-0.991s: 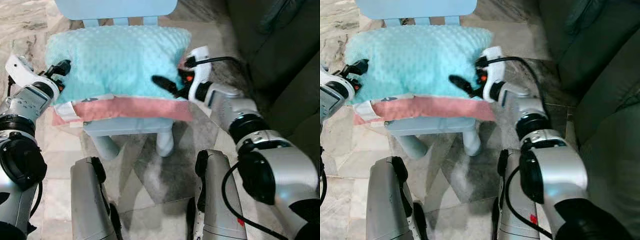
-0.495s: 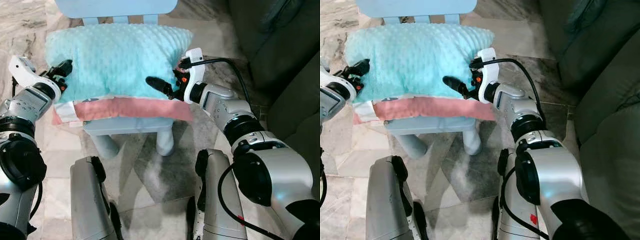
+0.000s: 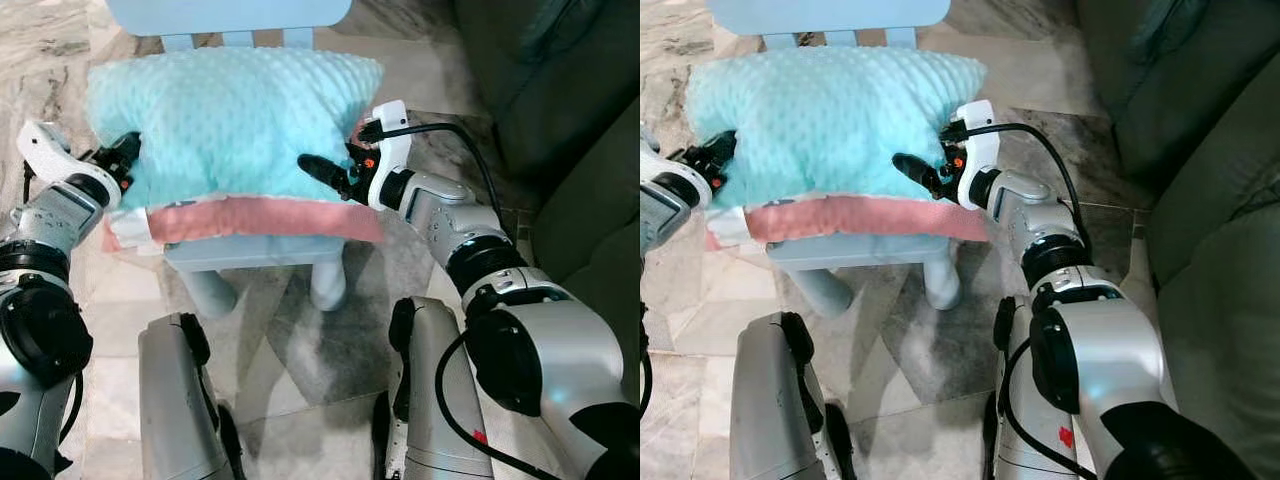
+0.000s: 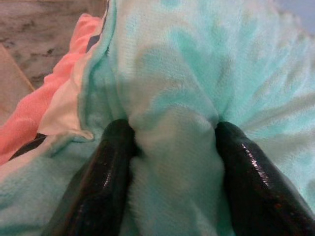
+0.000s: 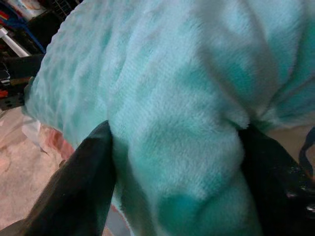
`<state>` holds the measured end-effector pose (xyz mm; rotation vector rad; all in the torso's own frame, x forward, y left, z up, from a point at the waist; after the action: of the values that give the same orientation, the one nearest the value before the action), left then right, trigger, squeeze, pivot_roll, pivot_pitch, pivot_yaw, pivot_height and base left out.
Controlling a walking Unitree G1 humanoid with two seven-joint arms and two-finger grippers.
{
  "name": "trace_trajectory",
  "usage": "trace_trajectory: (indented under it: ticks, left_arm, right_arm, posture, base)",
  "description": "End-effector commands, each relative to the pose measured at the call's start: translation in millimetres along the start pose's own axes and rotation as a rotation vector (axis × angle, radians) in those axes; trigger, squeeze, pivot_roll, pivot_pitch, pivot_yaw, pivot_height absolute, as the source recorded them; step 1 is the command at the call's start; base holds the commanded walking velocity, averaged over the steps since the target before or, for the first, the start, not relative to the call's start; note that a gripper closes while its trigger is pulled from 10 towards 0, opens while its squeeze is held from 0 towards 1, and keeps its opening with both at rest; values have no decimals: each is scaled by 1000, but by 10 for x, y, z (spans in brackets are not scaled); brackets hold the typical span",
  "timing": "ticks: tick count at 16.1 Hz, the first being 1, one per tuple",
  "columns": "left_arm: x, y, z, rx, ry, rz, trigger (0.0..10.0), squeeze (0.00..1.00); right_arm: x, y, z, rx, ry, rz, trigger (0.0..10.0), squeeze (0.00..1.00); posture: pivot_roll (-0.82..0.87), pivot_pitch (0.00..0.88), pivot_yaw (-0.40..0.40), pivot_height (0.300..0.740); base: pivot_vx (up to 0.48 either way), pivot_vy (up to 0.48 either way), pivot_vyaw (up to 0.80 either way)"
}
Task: Move the pillow to the sofa
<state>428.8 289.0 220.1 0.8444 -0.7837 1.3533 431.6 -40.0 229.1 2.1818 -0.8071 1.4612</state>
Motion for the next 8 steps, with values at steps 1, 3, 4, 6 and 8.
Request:
trace_trajectory:
  ticks: [1, 3, 4, 6, 8]
  left_arm:
    - [-35, 46, -110, 25, -13, -17, 0, 0]
    - [-18, 60, -156, 45, -31, -6, 0, 0]
    - [3, 63, -164, 47, -39, 8, 0, 0]
    - [48, 76, -199, 61, -67, 47, 0, 0]
    - [60, 102, -259, 79, -108, 67, 0, 0]
  right_arm:
    - [-83, -25, -30, 12, 0, -17, 0, 0]
    - [-65, -22, -25, 7, 10, 1, 0, 0]
    - [-40, -20, -20, -1, 19, 19, 0, 0]
    - [-11, -5, 4, -18, 34, 54, 0, 0]
    - [-34, 9, 17, -21, 69, 43, 0, 0]
  posture:
    - [28, 333, -14, 403]
    - [30, 332, -14, 403]
    - [30, 332, -15, 403]
    - [31, 320, -15, 403]
    - [36, 245, -20, 403]
  base:
    - [0, 0, 0]
    - [0, 0, 0]
    - [0, 0, 0]
    - [0, 0, 0]
    - [0, 0, 0]
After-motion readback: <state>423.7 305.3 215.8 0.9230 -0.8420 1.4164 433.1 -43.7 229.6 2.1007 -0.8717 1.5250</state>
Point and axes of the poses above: a point about 5 cm out from each wrist's last joint towards the gripper, its own y axis pointing back from the gripper into the wrist, its own x axis along the axis of the wrist's last joint, z = x × y, the point moved 4 cm from there along -y, pointing out of the wrist towards the gripper, and after that the axes turned 15 degrees about -y, right-handed, at the moved point
